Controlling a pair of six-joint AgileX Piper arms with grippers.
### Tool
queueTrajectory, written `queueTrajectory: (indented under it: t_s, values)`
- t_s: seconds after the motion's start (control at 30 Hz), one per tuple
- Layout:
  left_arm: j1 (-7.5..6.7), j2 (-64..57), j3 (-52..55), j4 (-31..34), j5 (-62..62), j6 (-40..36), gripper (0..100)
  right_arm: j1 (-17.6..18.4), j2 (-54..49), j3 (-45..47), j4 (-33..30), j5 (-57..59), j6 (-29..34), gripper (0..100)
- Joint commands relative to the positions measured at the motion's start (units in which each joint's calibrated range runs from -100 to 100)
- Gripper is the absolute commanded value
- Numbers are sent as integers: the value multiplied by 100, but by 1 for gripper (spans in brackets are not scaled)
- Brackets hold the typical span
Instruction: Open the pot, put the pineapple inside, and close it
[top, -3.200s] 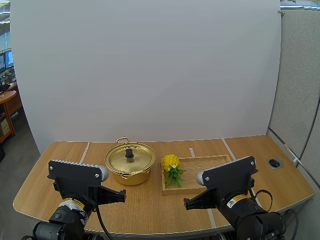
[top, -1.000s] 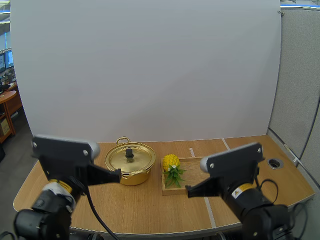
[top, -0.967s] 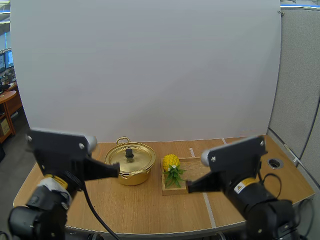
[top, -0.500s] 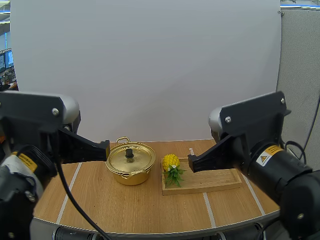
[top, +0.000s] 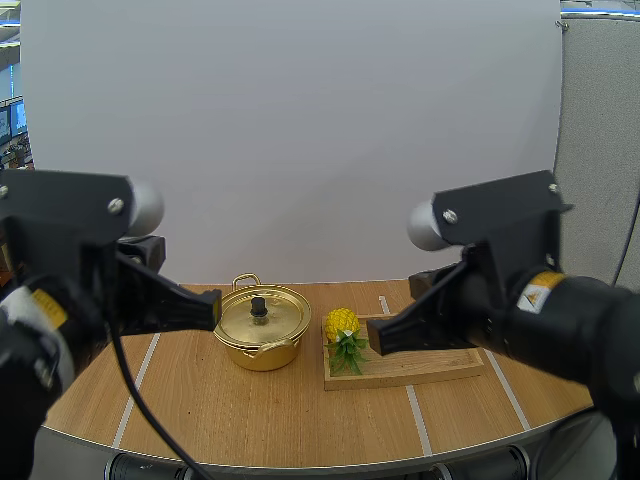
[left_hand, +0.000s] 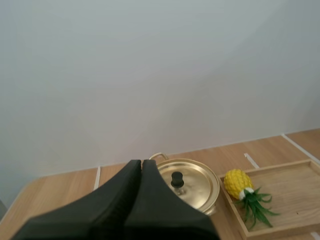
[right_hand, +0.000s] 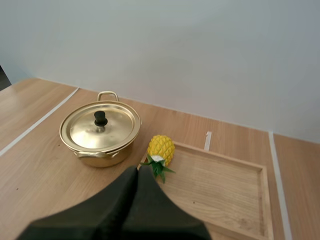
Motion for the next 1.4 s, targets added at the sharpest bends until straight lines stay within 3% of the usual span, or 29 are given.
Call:
queueTrajectory:
  t_s: [0.0,0.47,0.77,0.8,0.87,0.97,1.03,1.1,1.37]
  values:
    - [7,614,-20,-2,-10,-10,1,8,695,-29,45,-29,34,0]
    - [7,2951,-20,-2,-1801,221,1,8,3897,-44,55,-1701,14,0]
    - [7,3796,-20,-2,-2463,213,5,8,4828,-44,-249,-2087,-5,0]
    - [7,3838,-20,-2,-2463,213,8,8,4828,-44,-296,-2104,-5,4]
    - [7,3913,-20,-2,-2502,213,17,8,4828,-44,-331,-2124,-5,25]
    - [7,3978,-20,-2,-2502,213,51,8,4828,-44,-303,-2124,-5,70]
    - [7,3978,-20,-2,-2502,213,75,8,4828,-44,-289,-2124,-5,95]
    - [7,3978,-20,-2,-2502,213,100,8,4828,-44,-289,-2124,-5,100]
    - [7,3978,-20,-2,-2275,897,100,8,4828,-44,-238,-2129,-5,100]
